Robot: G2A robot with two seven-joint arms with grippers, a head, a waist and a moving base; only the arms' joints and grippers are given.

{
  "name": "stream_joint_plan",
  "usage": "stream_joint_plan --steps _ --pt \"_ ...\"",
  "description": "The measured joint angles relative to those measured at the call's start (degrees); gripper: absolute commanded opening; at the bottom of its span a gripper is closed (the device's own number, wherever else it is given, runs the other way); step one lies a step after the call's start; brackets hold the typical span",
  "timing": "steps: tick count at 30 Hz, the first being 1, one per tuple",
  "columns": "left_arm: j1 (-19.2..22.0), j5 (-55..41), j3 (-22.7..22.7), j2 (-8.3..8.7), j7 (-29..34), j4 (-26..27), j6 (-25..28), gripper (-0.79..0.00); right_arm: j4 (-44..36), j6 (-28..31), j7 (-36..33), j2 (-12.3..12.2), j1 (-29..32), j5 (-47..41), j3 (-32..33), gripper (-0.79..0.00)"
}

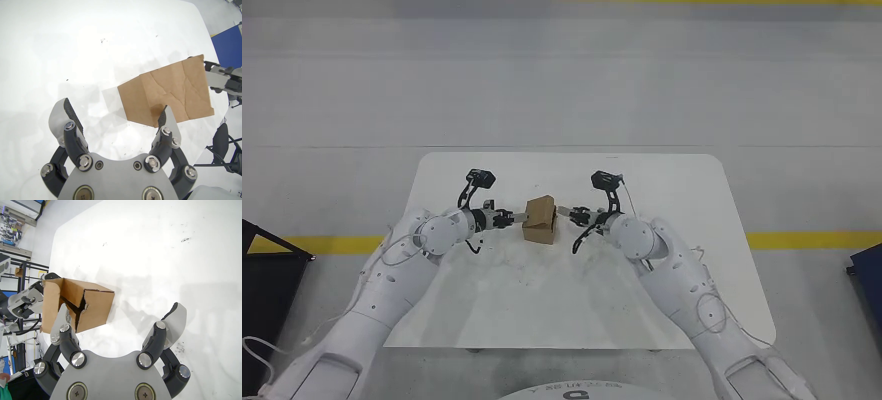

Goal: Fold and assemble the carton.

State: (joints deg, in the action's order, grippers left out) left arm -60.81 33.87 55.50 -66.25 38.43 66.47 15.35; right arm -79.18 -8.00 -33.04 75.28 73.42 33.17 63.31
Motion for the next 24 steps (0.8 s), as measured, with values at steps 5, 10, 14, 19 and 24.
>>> stream_joint_plan --steps 5,10,14,19,24 --pt "0.0 0.1 0.1 -0.05 0.0 0.0 0.1 0.000 -3.3 -0.7 -0.6 -0.4 1.6 1.8 0.2 0.000" --pt "0.0 0.2 0.2 -0.08 0.0 0.1 0.0 0.000 -3.2 -1.1 -2.3 -0.2 0.4 3.0 -1.3 -0.028" --pt "0.0 0.1 0.2 -0.11 0.4 0.1 0.0 0.000 -2.4 -1.7 -3.1 0.1 -0.8 3.7 -2.8 -0.071" --pt "0.1 0.2 0.1 -0.22 0.7 0.0 0.0 0.000 -1.4 -2.5 -3.8 0.3 -1.9 4.1 -3.7 -0.095" --pt "0.3 0.2 -0.1 -0.36 0.9 -0.4 0.1 0.000 0.0 -3.2 -4.8 0.6 -3.3 4.6 -4.8 -0.083"
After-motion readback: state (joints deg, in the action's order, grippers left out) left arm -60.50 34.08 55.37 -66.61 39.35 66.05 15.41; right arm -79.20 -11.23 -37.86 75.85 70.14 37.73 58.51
